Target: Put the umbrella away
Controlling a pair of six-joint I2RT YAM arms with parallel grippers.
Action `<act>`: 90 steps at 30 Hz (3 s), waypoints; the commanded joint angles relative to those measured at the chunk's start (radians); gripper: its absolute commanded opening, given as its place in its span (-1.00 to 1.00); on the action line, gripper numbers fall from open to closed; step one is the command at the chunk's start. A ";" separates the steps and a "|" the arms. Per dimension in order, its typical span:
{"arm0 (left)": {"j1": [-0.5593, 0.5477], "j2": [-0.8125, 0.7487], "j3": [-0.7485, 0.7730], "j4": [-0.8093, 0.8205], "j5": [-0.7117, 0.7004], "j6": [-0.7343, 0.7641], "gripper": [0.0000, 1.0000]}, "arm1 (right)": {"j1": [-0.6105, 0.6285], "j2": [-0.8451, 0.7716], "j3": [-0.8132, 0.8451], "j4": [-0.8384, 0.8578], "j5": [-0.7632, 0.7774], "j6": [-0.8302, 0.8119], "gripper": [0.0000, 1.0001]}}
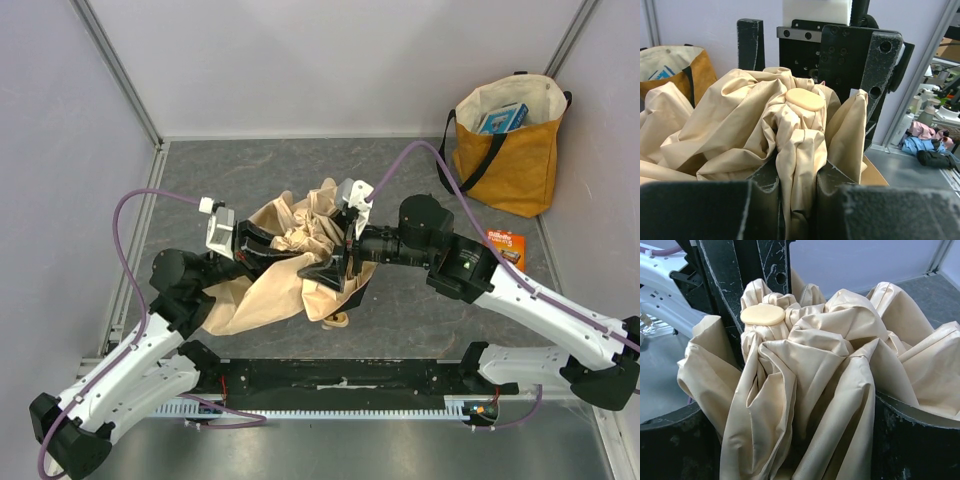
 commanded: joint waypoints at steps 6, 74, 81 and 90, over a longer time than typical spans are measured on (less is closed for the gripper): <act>-0.009 0.000 0.030 0.257 0.119 -0.139 -0.96 | -0.001 0.039 -0.029 0.042 -0.043 -0.004 0.86; -0.011 0.057 0.080 -0.237 -0.085 -0.241 0.93 | 0.014 -0.234 -0.307 0.311 -0.018 0.092 -1.00; -0.012 0.149 0.091 -0.117 -0.036 -0.293 -0.13 | 0.015 -0.214 -0.301 0.320 -0.038 0.094 -1.00; -0.012 0.023 0.054 -0.102 -0.139 -0.235 -0.97 | 0.014 -0.209 -0.305 0.182 0.127 0.129 -0.32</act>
